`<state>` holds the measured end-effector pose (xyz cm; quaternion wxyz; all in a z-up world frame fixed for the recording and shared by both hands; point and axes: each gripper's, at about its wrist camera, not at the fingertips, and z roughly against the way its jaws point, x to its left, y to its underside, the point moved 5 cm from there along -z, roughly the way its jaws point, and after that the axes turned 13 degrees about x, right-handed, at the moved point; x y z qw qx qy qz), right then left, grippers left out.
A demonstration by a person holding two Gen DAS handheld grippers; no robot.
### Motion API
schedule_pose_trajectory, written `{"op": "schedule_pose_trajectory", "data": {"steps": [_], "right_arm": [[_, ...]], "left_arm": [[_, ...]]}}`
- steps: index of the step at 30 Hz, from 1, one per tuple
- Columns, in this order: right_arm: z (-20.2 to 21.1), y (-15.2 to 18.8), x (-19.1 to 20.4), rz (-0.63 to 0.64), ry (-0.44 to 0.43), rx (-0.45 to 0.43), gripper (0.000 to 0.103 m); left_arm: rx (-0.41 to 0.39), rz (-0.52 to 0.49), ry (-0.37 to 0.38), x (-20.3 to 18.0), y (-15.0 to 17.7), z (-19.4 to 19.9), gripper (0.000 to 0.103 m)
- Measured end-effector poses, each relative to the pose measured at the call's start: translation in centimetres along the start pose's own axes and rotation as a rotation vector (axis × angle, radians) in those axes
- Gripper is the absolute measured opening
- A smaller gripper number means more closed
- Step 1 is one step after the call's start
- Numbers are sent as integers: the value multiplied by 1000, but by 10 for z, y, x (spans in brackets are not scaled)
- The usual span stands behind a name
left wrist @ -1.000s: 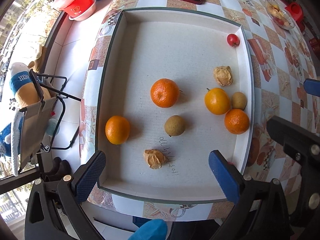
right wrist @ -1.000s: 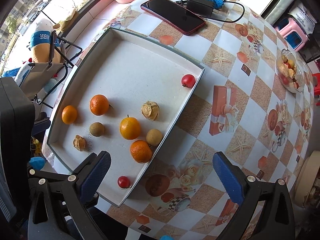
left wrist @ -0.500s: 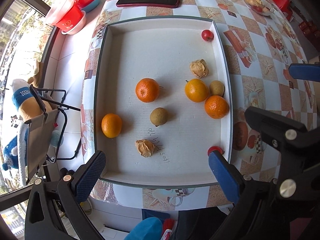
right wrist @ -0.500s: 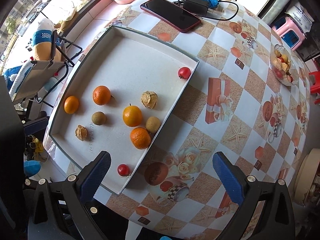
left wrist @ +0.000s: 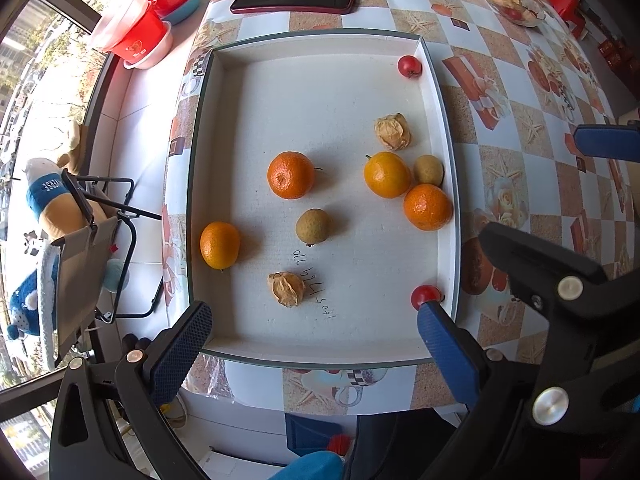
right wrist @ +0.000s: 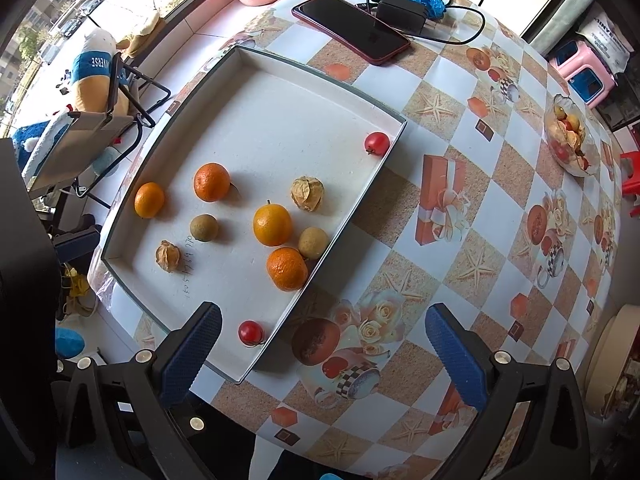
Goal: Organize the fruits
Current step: 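Withdraw both open tools up and away from the tray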
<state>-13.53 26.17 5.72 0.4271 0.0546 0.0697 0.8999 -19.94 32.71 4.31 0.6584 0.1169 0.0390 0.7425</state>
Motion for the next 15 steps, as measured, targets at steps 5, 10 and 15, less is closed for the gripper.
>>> {"op": "schedule_pose_trajectory", "data": {"steps": [5,10,15], "right_arm": [[0,1,0,-3,-1,1,103],[0,1,0,-2,0,2,103],[-3,5,1,-1,-3,8,103]], "left_arm": [[-2,4,-6,1,-1,0,103],[2,14,-8,2,-2,-1,103],[-14,25,19,4,-1,2,103]]}}
